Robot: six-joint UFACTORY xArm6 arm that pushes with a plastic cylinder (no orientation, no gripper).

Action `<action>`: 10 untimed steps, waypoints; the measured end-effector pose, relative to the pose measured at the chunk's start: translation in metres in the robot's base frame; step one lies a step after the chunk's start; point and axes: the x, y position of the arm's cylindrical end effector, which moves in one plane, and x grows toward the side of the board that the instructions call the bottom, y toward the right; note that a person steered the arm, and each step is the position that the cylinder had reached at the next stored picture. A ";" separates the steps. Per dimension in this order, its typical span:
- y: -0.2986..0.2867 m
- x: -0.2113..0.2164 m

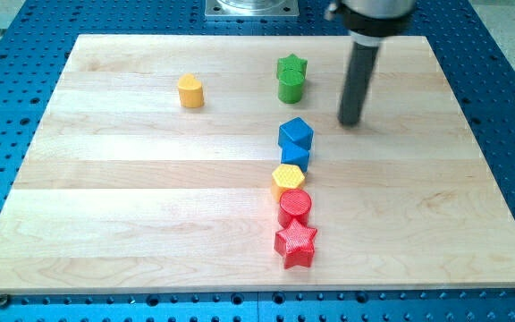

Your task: Move the yellow hexagon towards the yellow heart

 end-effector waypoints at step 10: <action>-0.277 0.055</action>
